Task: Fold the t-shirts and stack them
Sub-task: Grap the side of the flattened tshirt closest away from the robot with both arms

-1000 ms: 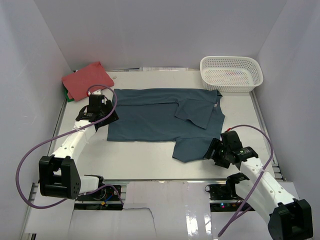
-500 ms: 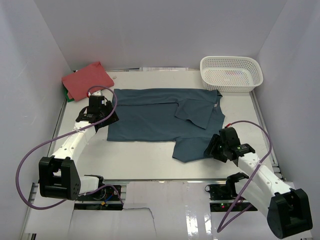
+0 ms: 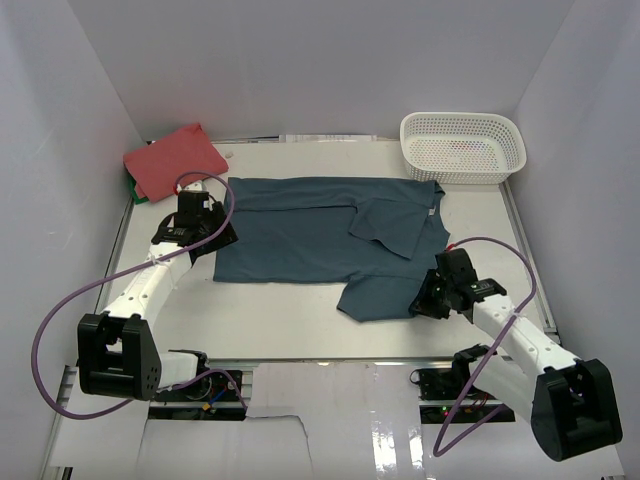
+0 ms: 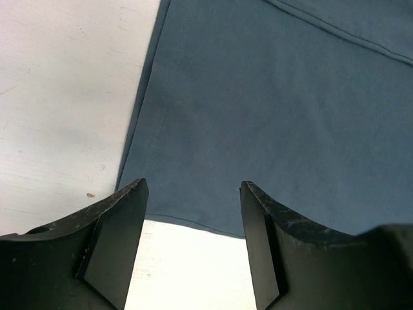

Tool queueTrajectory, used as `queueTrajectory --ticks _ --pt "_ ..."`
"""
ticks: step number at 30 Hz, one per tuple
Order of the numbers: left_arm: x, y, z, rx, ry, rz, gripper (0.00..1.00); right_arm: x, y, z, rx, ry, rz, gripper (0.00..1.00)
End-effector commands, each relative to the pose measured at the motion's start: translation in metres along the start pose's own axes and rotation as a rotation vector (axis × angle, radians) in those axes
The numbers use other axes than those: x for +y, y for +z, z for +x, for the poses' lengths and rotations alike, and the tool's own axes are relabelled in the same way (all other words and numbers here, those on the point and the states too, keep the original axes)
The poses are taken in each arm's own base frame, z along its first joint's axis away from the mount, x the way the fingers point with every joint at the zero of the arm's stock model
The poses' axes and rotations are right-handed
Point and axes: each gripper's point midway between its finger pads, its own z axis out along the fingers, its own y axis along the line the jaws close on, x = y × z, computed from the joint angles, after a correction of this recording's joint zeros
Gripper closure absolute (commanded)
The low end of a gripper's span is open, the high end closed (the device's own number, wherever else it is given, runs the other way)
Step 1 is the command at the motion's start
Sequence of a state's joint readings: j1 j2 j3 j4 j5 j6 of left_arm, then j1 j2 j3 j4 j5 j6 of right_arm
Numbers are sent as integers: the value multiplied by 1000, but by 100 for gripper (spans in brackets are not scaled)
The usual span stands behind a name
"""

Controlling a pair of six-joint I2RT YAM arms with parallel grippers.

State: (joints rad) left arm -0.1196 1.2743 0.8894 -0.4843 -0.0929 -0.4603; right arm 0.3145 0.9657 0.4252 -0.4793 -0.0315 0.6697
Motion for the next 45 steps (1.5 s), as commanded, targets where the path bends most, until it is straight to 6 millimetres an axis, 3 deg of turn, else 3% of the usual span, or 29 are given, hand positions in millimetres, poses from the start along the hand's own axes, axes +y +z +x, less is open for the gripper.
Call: queueTrajectory --ticks 1,5,10,14,15,17,22,23,27,31,33,38,41,43,45 --pt "-3 -8 -10 -52 -1 24 30 33 -22 -11 12 24 -109 68" --pt "-3 -7 -9 -45 1 28 30 61 -39 -21 29 51 -211 62" --pt "-4 -6 -8 -42 1 33 30 85 -53 -50 18 97 -288 62" --pt "-5 -6 -7 -41 2 36 30 95 -46 -69 47 144 -354 62" --pt "-5 -6 -7 -38 3 38 30 97 -43 -83 11 156 -386 62" --pt "-5 -6 -7 -38 3 38 30 99 -32 -84 57 184 -418 63" --pt "-5 -6 -8 -41 8 40 30 103 -12 -113 40 158 -452 66" --pt "-5 -5 -7 -40 8 39 31 101 -12 -120 6 110 -431 65" --pt "-4 -6 -7 -42 11 38 31 100 -44 -150 -131 -22 -352 59" --pt "-4 -6 -8 -44 9 40 31 82 -66 -131 -122 -128 -262 53" --pt "-5 -6 -7 -40 11 41 31 72 -64 -103 -51 -185 -229 52" --pt "-5 -5 -7 -39 14 44 31 53 -45 -10 216 -277 -209 45" --pt "-6 -5 -7 -40 14 46 31 45 -42 15 247 -338 -167 33" --pt "-5 -5 -7 -41 14 44 31 40 -44 19 240 -371 -141 25" --pt "-5 -5 -7 -40 15 42 31 36 -46 21 245 -389 -115 24"
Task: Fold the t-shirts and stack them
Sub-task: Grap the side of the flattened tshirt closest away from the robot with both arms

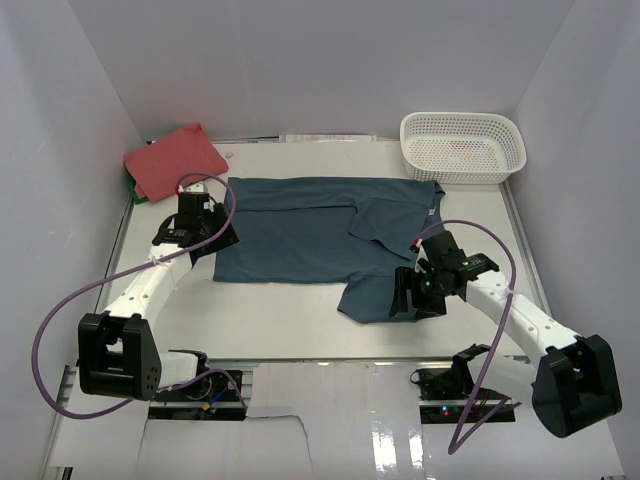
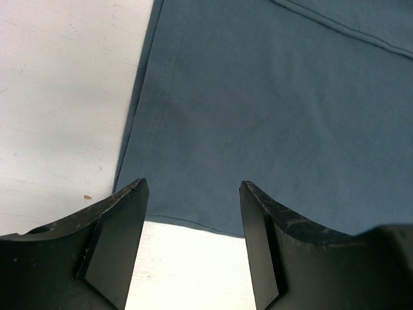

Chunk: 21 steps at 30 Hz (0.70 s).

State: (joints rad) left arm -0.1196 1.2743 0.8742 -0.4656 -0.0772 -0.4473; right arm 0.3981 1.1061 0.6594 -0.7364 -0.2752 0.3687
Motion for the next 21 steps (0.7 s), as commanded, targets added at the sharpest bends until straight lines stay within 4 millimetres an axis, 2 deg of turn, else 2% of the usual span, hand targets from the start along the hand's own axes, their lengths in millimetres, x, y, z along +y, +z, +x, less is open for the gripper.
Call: queueTrajectory --ticks 1,9,13,21 --pt "-4 -8 -10 -46 3 26 30 -5 -9 -2 -33 -51 51 24" --pt "-3 -9 -11 -51 1 21 31 -5 9 9 28 -46 63 26" --pt "-1 -9 -10 -50 4 17 31 4 18 12 50 -46 31 27" --pt "-3 -7 -11 -46 6 21 31 6 30 -1 40 -73 66 27"
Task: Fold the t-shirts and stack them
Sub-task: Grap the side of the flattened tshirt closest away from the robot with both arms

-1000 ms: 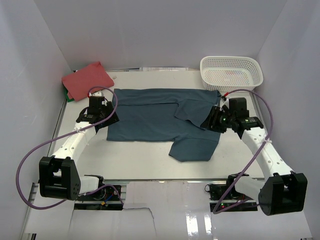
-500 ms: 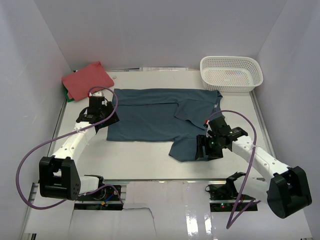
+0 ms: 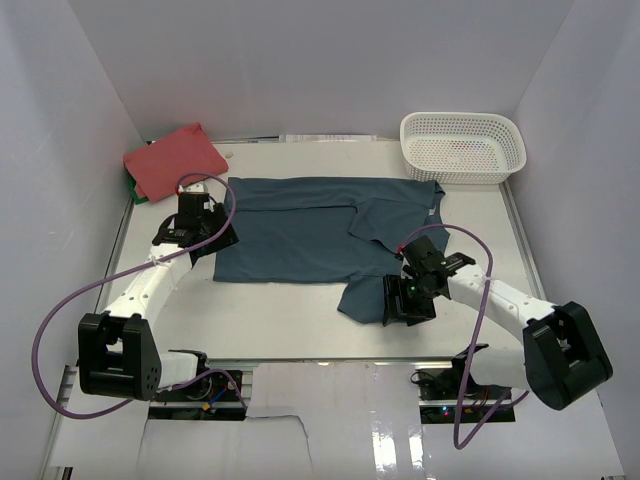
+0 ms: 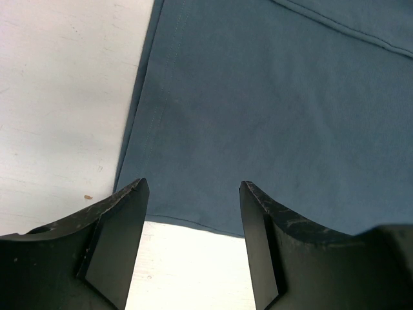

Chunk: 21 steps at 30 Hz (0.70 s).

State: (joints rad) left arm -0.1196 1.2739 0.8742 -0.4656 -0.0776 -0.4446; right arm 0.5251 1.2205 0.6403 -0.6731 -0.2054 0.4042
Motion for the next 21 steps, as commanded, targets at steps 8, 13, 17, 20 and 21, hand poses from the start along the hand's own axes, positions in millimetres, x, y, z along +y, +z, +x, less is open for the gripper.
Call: queueTrajectory --ticks 8,13,17,20,21 --pt "-2 -7 -11 -47 5 18 31 8 16 -22 -16 -19 4 43" --pt "-1 -7 -9 -45 7 15 31 9 17 -30 -26 -19 15 79" --pt "-1 -7 -10 -45 7 15 31 10 12 -37 -50 -23 21 89" --pt "-1 -7 -9 -43 6 16 30 16 6 -43 -63 -29 11 92" --pt "-2 -7 -9 -43 7 19 30 18 3 -46 -72 -30 6 92"
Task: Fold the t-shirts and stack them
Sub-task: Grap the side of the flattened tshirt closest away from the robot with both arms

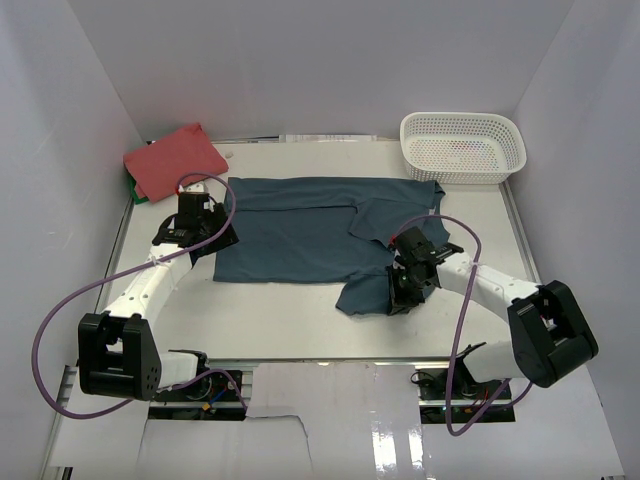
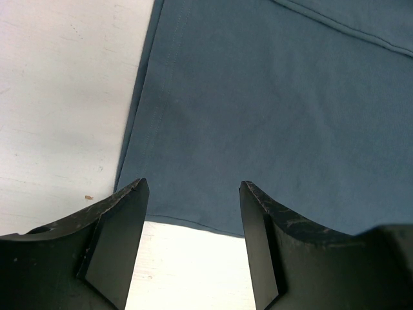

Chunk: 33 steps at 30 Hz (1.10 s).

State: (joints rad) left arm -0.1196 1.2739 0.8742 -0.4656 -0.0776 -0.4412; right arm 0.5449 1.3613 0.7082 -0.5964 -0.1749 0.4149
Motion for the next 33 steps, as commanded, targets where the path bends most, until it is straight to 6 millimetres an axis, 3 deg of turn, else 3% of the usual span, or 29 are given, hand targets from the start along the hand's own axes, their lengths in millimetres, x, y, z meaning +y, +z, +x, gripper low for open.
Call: queueTrajectory --ticks 1,7,19,27,30,31,33 --pt "-2 -7 -9 -43 3 19 31 15 -16 -27 -83 -25 -23 92" --pt "-2 -8 -9 -43 2 19 31 23 -31 -54 -145 -45 -9 92" --pt "-2 -9 -10 -49 6 22 31 17 -6 -98 -147 -63 36 92" --pt "-3 -9 -10 -48 6 25 31 35 -20 -140 -238 -84 11 92" --pt "-3 -9 -10 -46 6 25 31 40 -24 -148 -267 -95 -5 73" --pt "-3 -9 -9 -45 5 27 31 42 -26 -151 -277 -97 -8 57" --pt "-3 -9 -9 -44 6 28 30 43 -29 -154 -297 -102 -11 51"
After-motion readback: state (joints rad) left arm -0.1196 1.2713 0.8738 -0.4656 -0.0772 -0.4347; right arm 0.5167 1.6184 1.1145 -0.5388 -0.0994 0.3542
